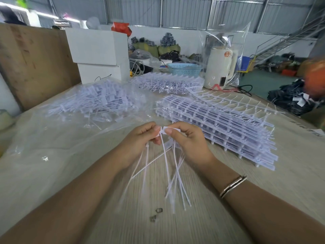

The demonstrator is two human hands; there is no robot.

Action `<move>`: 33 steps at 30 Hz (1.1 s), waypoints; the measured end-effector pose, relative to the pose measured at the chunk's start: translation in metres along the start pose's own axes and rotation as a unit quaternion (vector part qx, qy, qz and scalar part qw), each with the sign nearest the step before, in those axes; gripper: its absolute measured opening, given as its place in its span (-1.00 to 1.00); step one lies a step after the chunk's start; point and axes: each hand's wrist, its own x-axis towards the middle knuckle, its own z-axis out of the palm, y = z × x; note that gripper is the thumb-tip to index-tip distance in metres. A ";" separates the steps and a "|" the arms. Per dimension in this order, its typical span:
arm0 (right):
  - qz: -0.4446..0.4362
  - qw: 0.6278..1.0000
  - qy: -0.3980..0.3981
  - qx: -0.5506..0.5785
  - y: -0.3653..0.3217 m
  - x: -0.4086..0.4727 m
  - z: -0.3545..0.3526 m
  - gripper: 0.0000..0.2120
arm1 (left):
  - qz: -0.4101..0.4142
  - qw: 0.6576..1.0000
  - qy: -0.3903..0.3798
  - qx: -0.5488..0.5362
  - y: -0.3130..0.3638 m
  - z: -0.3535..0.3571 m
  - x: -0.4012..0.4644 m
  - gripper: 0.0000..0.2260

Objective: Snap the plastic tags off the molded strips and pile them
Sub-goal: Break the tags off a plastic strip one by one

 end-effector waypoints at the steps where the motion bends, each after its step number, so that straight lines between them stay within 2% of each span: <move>1: 0.000 1.000 0.006 0.008 0.000 0.000 0.000 -0.89 | 0.002 1.000 0.002 -0.022 -0.001 0.001 0.000 -0.77; 9: 0.041 0.994 -0.005 0.105 0.003 0.003 0.000 -0.87 | 0.000 0.996 -0.014 -0.093 -0.005 0.002 0.002 -0.80; 12: 0.077 0.978 0.012 0.194 0.002 0.004 -0.011 -0.89 | 0.011 0.987 0.006 -0.161 -0.005 -0.007 0.004 -0.81; 14: 0.098 0.975 0.021 0.196 0.004 0.005 -0.019 -0.87 | 0.022 0.987 0.025 -0.154 -0.008 -0.016 0.005 -0.79; 16: 0.110 0.982 0.023 0.149 0.008 0.006 -0.023 -0.87 | 0.028 0.988 0.044 -0.147 -0.012 -0.024 0.006 -0.77; 19: 0.113 0.993 0.011 -0.041 0.012 0.008 -0.025 -0.89 | 0.033 0.987 0.068 -0.144 -0.015 -0.025 0.008 -0.72; 22: 0.096 0.967 -0.037 -0.232 0.016 0.009 -0.022 -0.87 | 0.018 0.993 0.055 -0.103 -0.013 -0.021 0.010 -0.82; 24: 0.094 0.946 -0.058 -0.305 0.016 0.009 -0.020 -0.81 | -0.008 0.998 0.050 -0.037 -0.008 -0.017 0.009 -0.79; 26: 0.093 0.933 -0.060 -0.343 0.015 0.008 -0.019 -0.78 | -0.014 0.998 0.040 0.042 -0.006 -0.015 0.006 -0.75; 29: 0.054 0.941 -0.024 -0.333 0.011 0.008 -0.016 -0.80 | -0.011 0.990 -0.004 0.143 -0.007 -0.010 0.000 -0.78; 31: 0.024 0.950 -0.008 -0.310 0.005 0.005 -0.012 -0.80 | -0.004 0.985 -0.037 0.166 -0.007 -0.007 -0.002 -0.83; 33: 0.024 0.954 -0.038 -0.297 0.002 0.003 -0.007 -0.79 | 0.005 0.981 -0.051 0.185 -0.007 -0.004 -0.002 -0.71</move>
